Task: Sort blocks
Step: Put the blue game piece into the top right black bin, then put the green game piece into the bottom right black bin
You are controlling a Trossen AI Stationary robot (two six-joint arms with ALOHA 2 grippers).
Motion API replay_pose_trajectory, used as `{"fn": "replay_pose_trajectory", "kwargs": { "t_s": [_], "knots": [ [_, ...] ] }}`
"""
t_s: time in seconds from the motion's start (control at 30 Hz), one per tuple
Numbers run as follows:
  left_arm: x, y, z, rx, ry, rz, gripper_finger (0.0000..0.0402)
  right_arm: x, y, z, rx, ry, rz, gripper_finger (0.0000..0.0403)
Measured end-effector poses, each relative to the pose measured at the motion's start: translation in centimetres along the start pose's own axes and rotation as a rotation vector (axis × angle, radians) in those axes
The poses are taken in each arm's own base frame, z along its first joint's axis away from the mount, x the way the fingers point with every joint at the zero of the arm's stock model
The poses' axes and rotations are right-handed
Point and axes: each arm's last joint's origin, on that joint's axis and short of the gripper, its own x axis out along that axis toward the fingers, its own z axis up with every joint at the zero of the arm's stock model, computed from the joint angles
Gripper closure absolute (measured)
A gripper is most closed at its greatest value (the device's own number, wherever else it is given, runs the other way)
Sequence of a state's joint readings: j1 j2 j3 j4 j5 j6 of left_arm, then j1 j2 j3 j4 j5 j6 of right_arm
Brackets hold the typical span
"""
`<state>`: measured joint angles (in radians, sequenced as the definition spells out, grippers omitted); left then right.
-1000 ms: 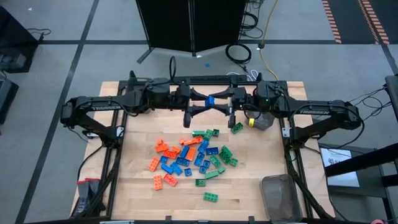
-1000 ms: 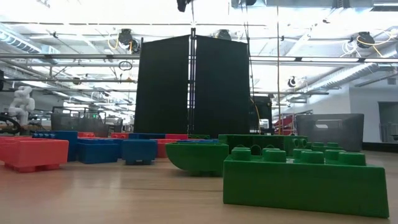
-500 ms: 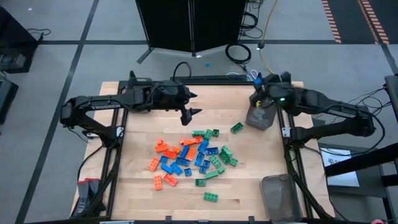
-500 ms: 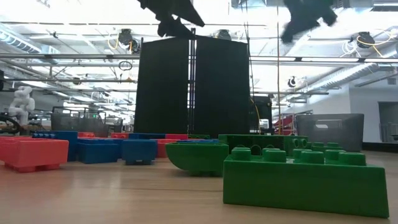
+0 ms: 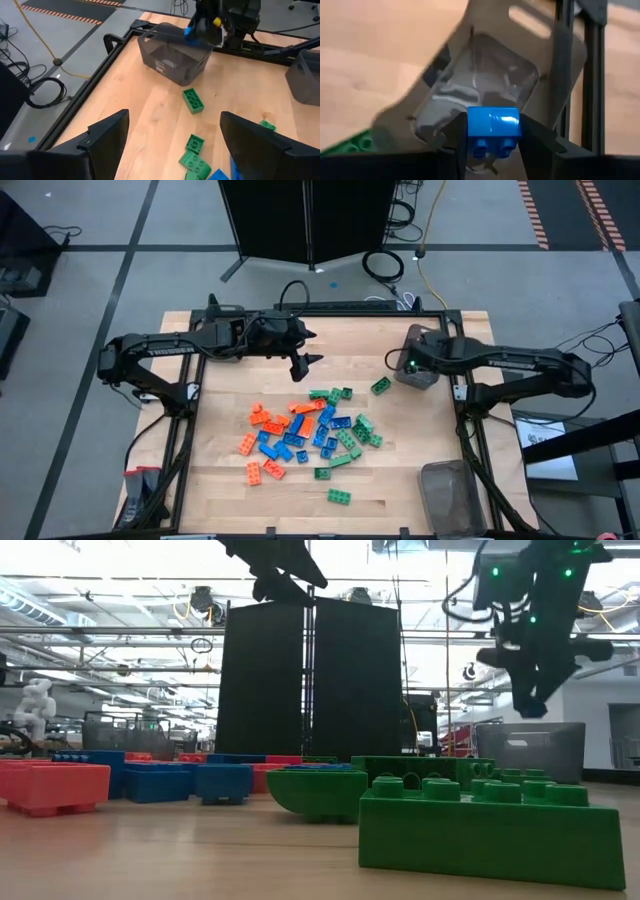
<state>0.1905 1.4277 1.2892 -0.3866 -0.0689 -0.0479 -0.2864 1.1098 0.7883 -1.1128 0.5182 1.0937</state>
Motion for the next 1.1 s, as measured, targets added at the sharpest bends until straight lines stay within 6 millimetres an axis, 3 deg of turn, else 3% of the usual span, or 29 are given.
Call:
{"fn": "replay_pose_trajectory", "kwargs": {
  "t_s": [0.1, 0.3, 0.43, 0.67, 0.93, 1.1],
  "knots": [
    [0.0, 0.0, 0.0, 0.000, 0.001, 0.000, 0.0089, 0.3, 0.1, -0.1, -0.006, 0.006, -0.010, 0.0275],
    [0.0, 0.0, -0.3, 0.002, 0.029, 0.001, 0.0089, 0.3, 0.5, 0.1, 0.009, -0.013, 0.027, 0.0103],
    [0.1, 0.0, -1.0, 0.019, 0.096, 0.004, 0.0089, 0.2, 0.6, 0.2, 0.006, -0.016, 0.033, 0.0043],
    [2.4, -0.2, -4.1, 0.062, 0.230, -0.060, 0.0089, -2.1, 1.6, 2.2, -0.064, -0.071, 0.151, 0.0047],
    [8.3, -0.9, -8.3, 0.143, 0.345, -0.139, 0.0089, -6.2, 2.3, 5.2, -0.107, -0.187, 0.288, 0.0060],
    [10.9, -1.2, -10.6, 0.153, 0.426, -0.208, 0.0089, -7.3, 2.3, 5.9, -0.126, -0.219, 0.315, 0.0060]
  ]
}}
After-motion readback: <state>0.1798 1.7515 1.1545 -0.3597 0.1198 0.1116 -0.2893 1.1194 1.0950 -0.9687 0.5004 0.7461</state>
